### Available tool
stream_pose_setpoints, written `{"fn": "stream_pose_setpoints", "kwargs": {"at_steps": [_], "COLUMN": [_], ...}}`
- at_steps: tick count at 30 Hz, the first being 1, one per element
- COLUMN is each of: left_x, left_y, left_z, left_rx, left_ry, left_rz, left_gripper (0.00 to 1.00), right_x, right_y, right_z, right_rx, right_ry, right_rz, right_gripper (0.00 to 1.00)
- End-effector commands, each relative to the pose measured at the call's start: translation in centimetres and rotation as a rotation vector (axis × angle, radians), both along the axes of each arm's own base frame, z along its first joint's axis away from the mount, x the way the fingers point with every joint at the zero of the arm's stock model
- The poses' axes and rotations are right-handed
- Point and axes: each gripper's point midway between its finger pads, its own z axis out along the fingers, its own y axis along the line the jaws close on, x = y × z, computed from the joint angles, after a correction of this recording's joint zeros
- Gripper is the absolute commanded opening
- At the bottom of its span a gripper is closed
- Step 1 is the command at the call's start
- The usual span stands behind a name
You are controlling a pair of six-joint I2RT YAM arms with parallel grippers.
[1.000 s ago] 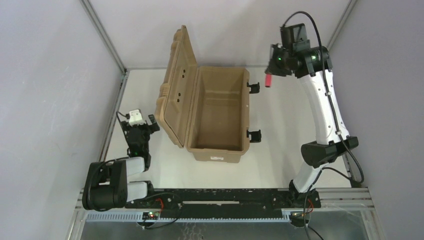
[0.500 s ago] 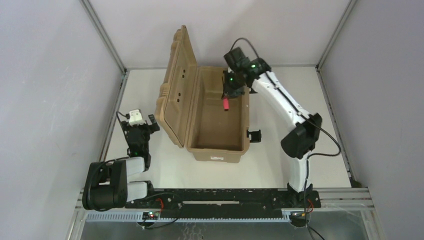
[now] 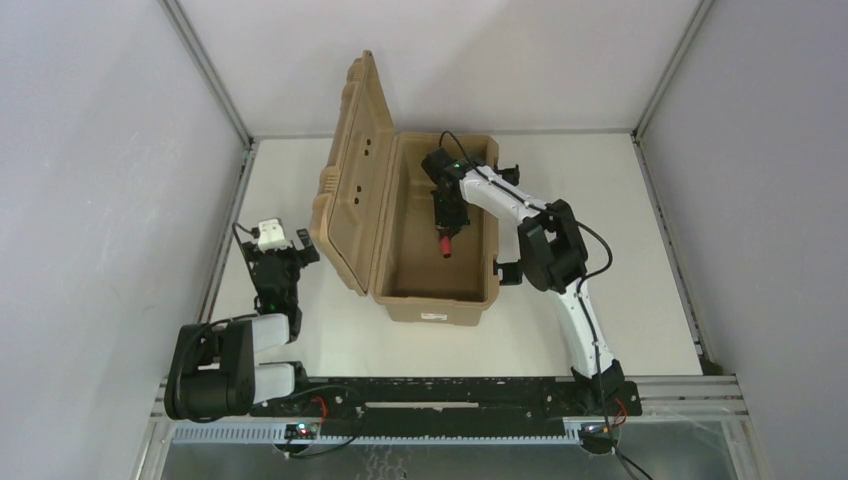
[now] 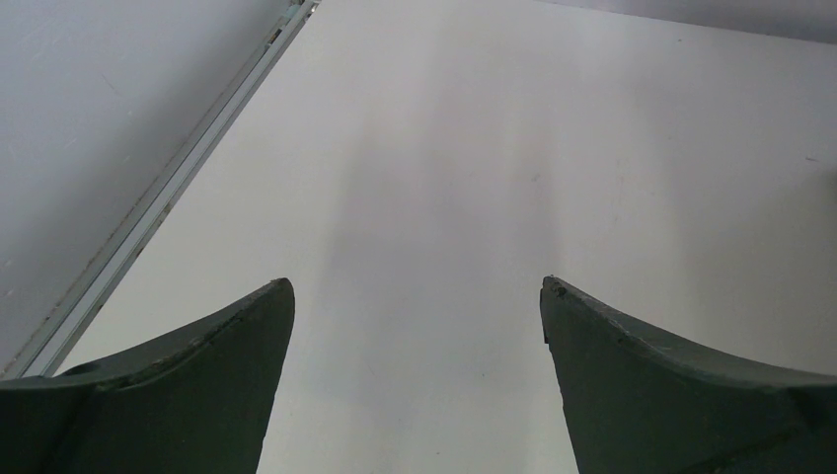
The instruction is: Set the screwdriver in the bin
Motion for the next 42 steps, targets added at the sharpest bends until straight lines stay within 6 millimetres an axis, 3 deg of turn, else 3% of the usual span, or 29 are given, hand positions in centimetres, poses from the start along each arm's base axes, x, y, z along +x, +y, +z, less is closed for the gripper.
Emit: {"fn": "stream_pose_setpoints", "kwargs": {"at_steps": [1, 4, 8, 11, 14, 19, 23, 25, 26, 29, 33, 37, 39, 40, 41, 42], "left_x": [1.1, 1.1, 1.1, 1.1, 1.1, 1.1, 1.1, 1.1, 1.1, 1.1, 1.1, 1.1, 1.1, 1.1, 1.1, 1.1], "left_y": [0.0, 0.1, 0.0, 0.0, 0.0, 0.0, 0.0, 0.0, 0.0, 0.0, 0.0, 0.0, 0.0, 0.0, 0.0, 0.0], "left_z": [2.8, 2.8, 2.8, 2.8, 2.8, 2.8, 2.8, 2.8, 2.8, 2.8, 2.8, 2.8, 2.8, 2.8, 2.8, 2.8], "left_rx": [0.024, 0.024, 0.024, 0.024, 0.024, 0.024, 0.024, 0.024, 0.024, 0.024, 0.024, 0.024, 0.024, 0.024, 0.024, 0.024], "left_ry": [-0.087, -0.085, -0.085, -0.085, -0.085, -0.084, -0.085, -0.086, -0.085, -0.087, -0.086, -0.085, -0.087, -0.085, -0.085, -0.086], "left_rz": [-0.013, -0.011, -0.013, -0.013, -0.013, -0.012, -0.014, -0.013, -0.014, -0.013, -0.013, -0.013, -0.013, -0.014, -0.013, -0.013], "left_gripper": [1.00, 1.00, 1.00, 1.00, 1.00, 1.00, 1.00, 1.00, 1.00, 1.00, 1.00, 1.00, 1.00, 1.00, 1.00, 1.00], "right_x": [1.7, 1.6, 1.5, 1.6, 1.9, 2.0, 1.6, 1.4, 1.3, 1.5, 1.7, 2.0, 1.8, 1.4, 1.4, 1.0], "right_y": [0.7, 0.4, 0.3, 0.2, 0.2, 0.3, -0.7, -1.4, -2.0, -5.1, -11.1, -18.8, -21.8, -22.9, -24.0, -24.9], "right_z": [0.1, -1.0, -0.7, 0.8, 3.4, 10.1, 16.1, 18.9, 20.3, 23.3, 24.8, 23.4, 21.5, 19.5, 19.3, 17.6], "right_rx": [-0.010, -0.030, -0.027, -0.009, 0.024, 0.102, 0.154, 0.176, 0.183, 0.198, 0.199, 0.114, 0.088, 0.087, 0.097, 0.093], "right_ry": [-0.091, -0.074, -0.068, -0.085, -0.119, -0.216, -0.319, -0.401, -0.449, -0.577, -0.675, -0.755, -0.782, -0.757, -0.767, -0.743], "right_rz": [0.002, -0.002, 0.004, 0.003, 0.000, 0.015, 0.048, 0.087, 0.099, 0.082, -0.025, -0.153, -0.197, -0.213, -0.233, -0.243], "right_gripper": [0.00, 0.02, 0.35, 0.49, 0.53, 0.58, 0.75, 0.89, 0.95, 0.96, 0.96, 0.96, 0.96, 0.96, 0.96, 0.96]}}
